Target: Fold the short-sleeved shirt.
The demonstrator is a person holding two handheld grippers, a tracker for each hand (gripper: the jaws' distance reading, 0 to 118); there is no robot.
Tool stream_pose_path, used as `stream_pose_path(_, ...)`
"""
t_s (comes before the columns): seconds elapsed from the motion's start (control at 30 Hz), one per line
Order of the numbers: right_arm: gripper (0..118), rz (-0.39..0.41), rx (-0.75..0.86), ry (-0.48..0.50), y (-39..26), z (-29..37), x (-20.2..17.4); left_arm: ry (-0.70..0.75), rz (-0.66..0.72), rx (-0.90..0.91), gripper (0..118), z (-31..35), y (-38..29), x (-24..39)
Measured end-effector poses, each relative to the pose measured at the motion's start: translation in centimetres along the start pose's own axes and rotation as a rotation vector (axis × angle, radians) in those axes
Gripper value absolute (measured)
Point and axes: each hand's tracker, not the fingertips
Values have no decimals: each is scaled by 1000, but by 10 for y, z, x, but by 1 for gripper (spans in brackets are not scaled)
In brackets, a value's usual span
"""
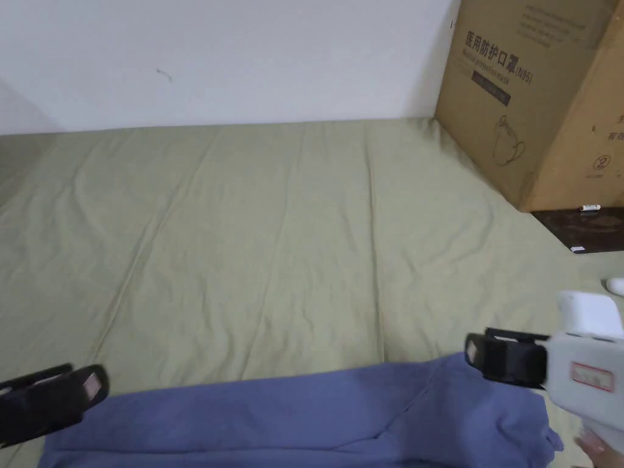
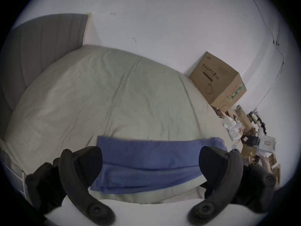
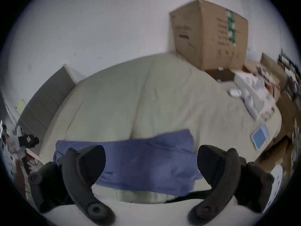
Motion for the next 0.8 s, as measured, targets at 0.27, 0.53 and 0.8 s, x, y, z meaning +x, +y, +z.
stream_pose_path(0.27, 0, 116, 2, -49, 6, -47, -55, 139, -106, 46, 0, -27, -13, 54)
stream_pose_path(0.53, 0, 93, -51, -9, 9, -63, -48, 98, -24, -29, 0, -35, -19, 25)
stream_pose_path(0.8, 0, -11, -144, 103, 7, -37, -43, -309, 433, -207, 3, -26, -22, -150)
